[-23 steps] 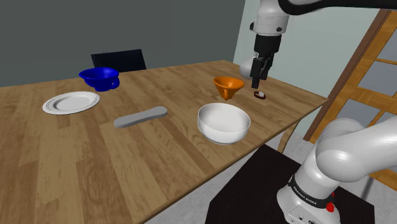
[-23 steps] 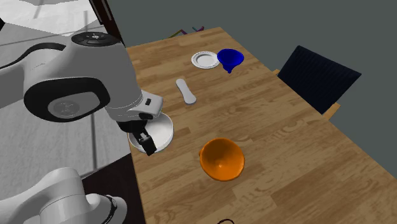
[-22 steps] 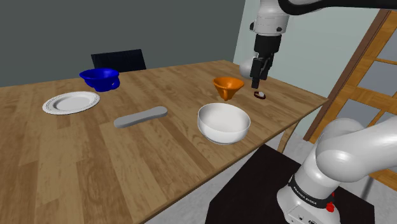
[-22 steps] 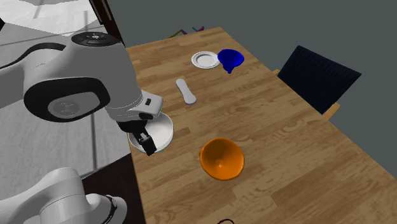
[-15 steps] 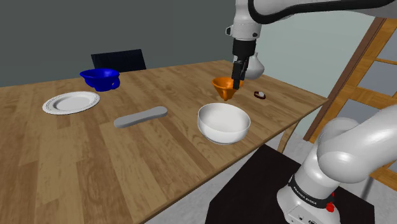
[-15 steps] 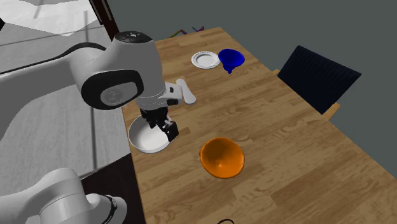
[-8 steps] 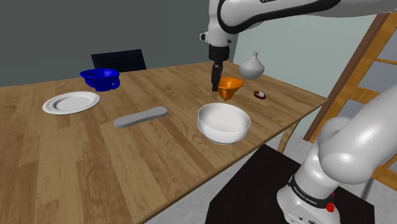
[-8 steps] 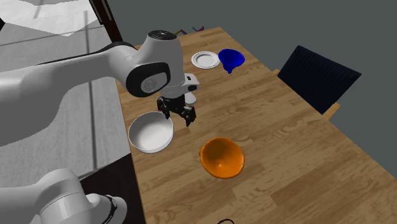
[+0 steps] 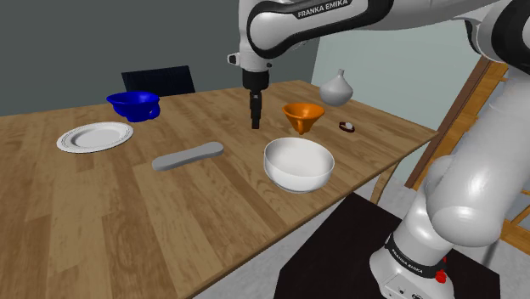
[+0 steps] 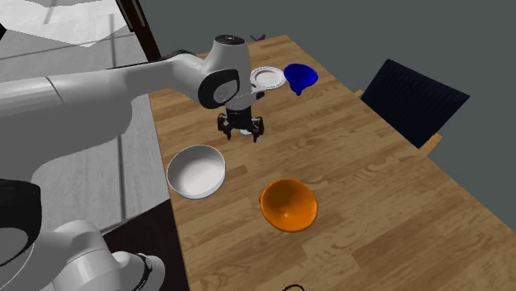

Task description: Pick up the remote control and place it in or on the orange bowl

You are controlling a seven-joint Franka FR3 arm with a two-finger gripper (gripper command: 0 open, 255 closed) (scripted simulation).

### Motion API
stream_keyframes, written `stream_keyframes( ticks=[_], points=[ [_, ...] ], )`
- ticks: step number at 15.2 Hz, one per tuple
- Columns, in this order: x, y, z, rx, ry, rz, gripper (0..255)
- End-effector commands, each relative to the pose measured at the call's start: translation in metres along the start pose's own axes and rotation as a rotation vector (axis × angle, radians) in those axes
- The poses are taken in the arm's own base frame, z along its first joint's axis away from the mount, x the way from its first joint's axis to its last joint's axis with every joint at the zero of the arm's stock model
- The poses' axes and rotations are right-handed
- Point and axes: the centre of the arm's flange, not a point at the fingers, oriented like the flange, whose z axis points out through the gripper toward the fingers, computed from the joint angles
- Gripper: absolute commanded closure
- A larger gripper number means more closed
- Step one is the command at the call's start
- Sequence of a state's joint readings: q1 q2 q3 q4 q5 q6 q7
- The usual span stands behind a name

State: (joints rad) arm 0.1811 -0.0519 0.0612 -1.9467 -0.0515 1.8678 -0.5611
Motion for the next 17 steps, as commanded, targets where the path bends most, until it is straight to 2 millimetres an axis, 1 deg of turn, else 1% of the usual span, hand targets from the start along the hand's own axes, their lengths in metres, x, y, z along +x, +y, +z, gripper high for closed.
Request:
stream_keyframes(
  ticks=[1, 4, 8, 11, 15, 16, 17],
  points=[
    [0.024, 0.0, 0.008, -0.001, 0.007, -0.069, 0],
    [0.06, -0.005, 0.018, -0.002, 0.016, -0.169, 0],
    [0.108, -0.017, 0.03, -0.004, 0.029, -0.301, 0],
    [0.143, -0.03, 0.039, -0.005, 0.039, -0.401, 0],
    [0.187, -0.052, 0.05, -0.007, 0.051, -0.534, 0],
    [0.193, -0.055, 0.051, -0.007, 0.053, -0.55, 0],
    [0.193, -0.055, 0.057, -0.007, 0.053, -0.55, 0]
  ],
)
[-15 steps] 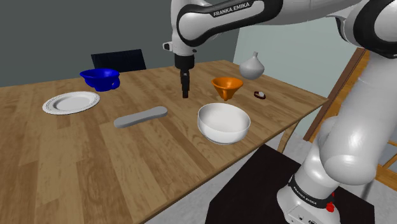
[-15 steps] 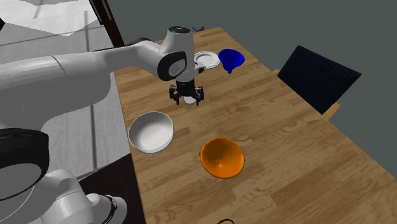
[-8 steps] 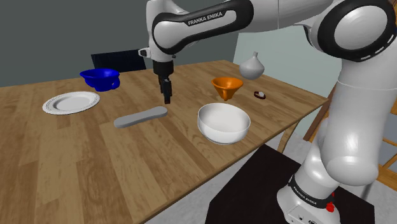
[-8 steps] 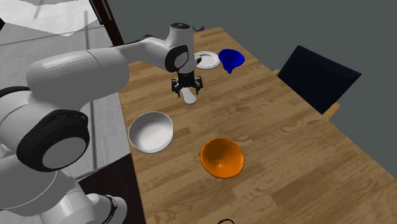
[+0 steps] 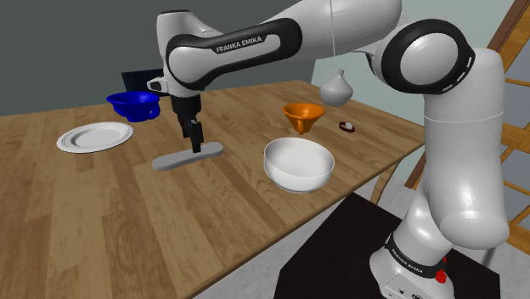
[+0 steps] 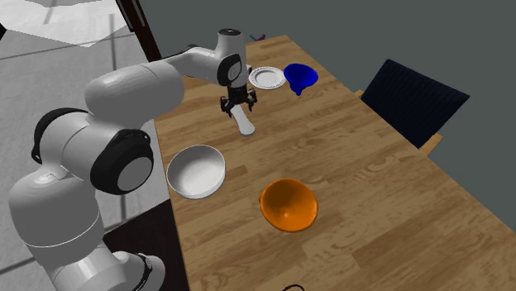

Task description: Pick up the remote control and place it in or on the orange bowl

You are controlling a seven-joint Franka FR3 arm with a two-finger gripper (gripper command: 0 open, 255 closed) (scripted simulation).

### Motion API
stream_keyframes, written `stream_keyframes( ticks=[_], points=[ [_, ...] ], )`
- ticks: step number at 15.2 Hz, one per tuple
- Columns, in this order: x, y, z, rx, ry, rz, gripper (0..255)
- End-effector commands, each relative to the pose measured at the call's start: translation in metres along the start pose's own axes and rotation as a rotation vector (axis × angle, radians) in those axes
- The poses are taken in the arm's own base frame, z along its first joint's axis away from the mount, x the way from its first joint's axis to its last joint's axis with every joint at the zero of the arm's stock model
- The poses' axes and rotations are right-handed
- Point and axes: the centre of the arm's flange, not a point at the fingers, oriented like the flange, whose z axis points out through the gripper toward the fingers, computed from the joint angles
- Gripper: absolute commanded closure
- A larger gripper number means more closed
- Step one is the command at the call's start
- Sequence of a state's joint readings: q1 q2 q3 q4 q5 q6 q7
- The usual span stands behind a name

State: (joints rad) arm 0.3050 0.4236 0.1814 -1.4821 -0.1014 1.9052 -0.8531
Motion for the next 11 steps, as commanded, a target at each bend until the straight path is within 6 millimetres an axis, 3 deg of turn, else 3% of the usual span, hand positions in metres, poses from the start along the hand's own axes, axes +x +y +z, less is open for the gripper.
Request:
stream_keyframes(
  ticks=[1, 7, 11],
  points=[
    [0.006, 0.001, 0.009, -0.001, 0.002, -0.013, 0],
    [0.006, 0.001, 0.039, -0.001, 0.002, -0.013, 0],
    [0.006, 0.001, 0.039, -0.001, 0.002, -0.013, 0]
  ],
)
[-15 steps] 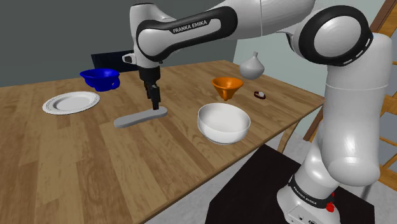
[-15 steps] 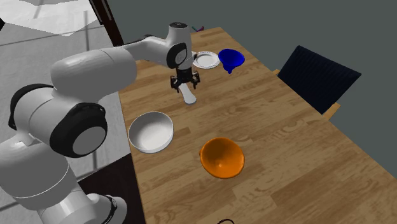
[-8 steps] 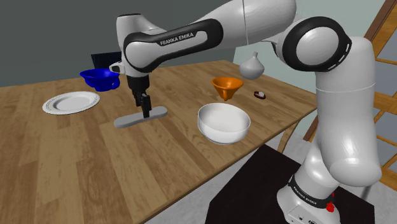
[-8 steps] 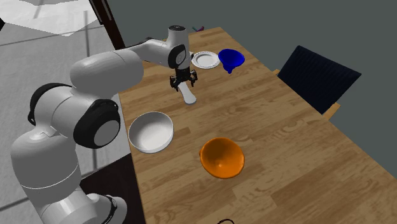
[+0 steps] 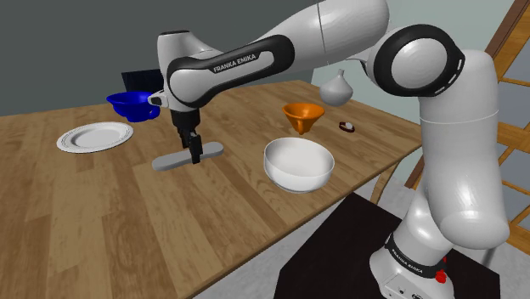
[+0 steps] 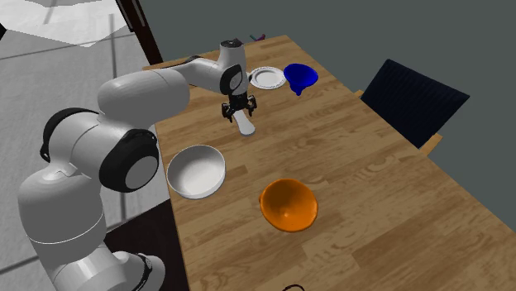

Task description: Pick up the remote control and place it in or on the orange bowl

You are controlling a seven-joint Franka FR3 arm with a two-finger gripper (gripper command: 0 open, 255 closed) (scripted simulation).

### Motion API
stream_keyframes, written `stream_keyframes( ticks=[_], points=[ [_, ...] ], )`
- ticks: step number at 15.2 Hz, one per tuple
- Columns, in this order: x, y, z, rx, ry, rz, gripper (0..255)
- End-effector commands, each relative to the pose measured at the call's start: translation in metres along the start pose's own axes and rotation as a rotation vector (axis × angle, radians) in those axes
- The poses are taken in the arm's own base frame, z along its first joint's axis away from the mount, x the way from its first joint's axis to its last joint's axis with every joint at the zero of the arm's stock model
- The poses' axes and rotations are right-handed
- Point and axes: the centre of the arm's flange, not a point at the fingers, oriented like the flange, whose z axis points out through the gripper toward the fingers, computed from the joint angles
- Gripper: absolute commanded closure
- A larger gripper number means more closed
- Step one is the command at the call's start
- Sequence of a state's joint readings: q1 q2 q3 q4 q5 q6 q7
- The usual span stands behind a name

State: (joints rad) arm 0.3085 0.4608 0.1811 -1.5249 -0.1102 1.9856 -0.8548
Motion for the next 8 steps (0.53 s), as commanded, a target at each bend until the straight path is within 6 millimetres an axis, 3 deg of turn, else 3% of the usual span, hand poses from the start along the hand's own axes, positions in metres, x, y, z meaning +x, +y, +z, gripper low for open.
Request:
stream_keyframes(
  ticks=[1, 3, 4, 8],
  points=[
    [0.0001, 0.0, 0.0002, 0.0, 0.0, 0.0, 0],
    [0.0001, 0.0, 0.0002, 0.0, 0.0, 0.0, 0],
    [0.0001, 0.0, 0.0002, 0.0, 0.0, 0.0, 255],
    [0.0001, -0.0001, 0.0002, 0.0, 0.0, 0.0, 255]
  ],
)
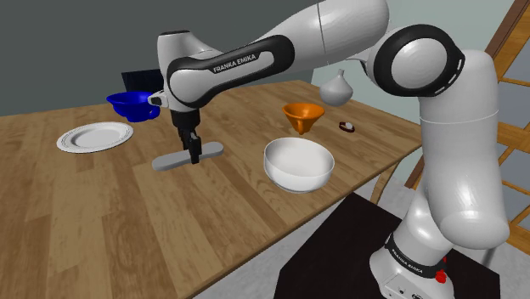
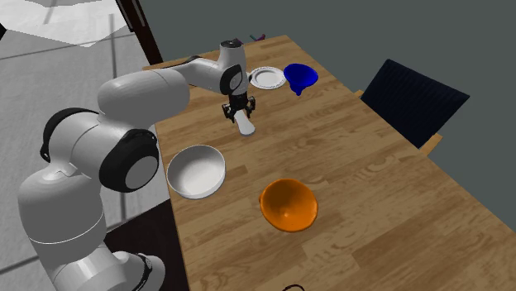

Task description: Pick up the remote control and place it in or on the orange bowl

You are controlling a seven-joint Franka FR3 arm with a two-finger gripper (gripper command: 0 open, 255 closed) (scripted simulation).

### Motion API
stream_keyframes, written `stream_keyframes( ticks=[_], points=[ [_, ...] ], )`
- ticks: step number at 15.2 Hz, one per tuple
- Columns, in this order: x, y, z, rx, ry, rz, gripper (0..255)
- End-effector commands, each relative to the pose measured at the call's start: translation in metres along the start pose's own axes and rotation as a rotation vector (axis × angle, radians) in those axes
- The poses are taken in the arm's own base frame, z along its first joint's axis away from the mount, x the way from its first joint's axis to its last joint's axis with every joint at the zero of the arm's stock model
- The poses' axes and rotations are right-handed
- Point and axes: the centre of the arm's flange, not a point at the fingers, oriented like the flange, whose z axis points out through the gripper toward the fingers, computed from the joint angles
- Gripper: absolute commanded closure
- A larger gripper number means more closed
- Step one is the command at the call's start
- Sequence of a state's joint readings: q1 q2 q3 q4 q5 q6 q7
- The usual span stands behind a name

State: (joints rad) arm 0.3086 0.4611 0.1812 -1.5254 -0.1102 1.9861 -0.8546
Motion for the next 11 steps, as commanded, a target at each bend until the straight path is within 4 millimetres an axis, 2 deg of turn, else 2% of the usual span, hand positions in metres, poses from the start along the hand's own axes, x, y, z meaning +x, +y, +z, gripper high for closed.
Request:
stream_keyframes(
  ticks=[1, 5, 11],
  points=[
    [0.0, 0.0, 0.0, 0.0, 0.0, 0.0, 255],
    [0.0, 0.0, 0.0, 0.0, 0.0, 0.0, 255],
    [0.0, 0.001, -0.032, 0.0, 0.0, 0.0, 255]
  ],
)
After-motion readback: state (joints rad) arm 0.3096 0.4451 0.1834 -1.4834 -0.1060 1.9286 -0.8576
